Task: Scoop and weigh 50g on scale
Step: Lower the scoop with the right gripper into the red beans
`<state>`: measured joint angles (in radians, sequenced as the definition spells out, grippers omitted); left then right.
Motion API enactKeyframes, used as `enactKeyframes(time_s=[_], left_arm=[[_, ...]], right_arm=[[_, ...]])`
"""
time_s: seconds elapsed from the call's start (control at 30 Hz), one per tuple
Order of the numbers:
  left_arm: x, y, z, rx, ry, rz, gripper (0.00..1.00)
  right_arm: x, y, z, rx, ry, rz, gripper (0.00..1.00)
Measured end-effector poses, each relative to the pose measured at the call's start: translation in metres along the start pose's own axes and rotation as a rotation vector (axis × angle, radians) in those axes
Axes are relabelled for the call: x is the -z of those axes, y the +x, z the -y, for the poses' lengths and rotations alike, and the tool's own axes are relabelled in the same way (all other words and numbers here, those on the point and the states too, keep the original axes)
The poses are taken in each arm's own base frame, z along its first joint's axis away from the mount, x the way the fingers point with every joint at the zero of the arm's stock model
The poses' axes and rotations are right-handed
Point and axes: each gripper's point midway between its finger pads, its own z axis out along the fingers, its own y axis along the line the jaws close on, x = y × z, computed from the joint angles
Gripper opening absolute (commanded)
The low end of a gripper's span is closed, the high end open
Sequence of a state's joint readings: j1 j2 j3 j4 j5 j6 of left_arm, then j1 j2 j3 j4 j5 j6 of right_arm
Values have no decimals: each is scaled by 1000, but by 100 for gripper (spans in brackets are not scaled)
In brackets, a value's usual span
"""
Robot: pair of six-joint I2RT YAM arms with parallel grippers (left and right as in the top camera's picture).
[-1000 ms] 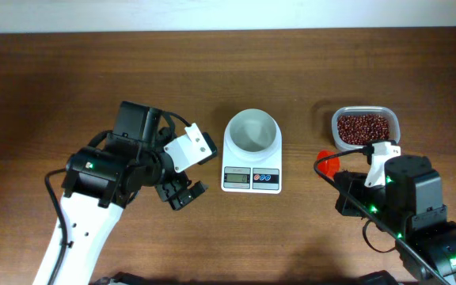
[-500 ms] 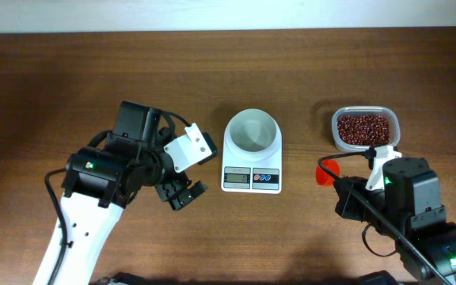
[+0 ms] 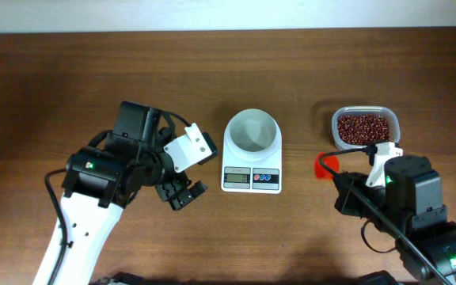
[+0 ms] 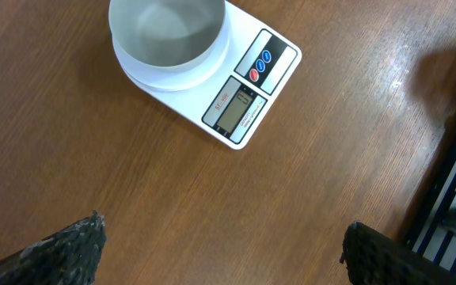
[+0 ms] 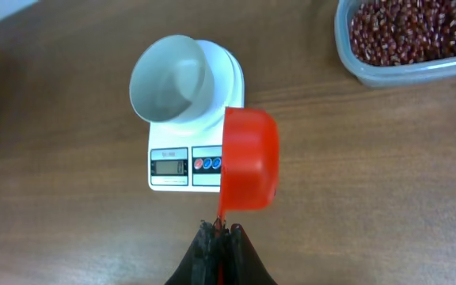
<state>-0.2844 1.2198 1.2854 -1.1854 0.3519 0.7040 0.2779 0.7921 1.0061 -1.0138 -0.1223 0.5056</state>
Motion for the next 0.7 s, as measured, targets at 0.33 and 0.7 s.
enactKeyframes(time_s=[0.33, 0.7], left_arm=[[0, 0, 0, 0, 0, 0, 99], [0, 0, 0, 0, 3, 1, 99]], right_arm=[[-28, 5, 15, -13, 103, -95, 4], [-23, -43, 36, 0, 255, 134, 4]])
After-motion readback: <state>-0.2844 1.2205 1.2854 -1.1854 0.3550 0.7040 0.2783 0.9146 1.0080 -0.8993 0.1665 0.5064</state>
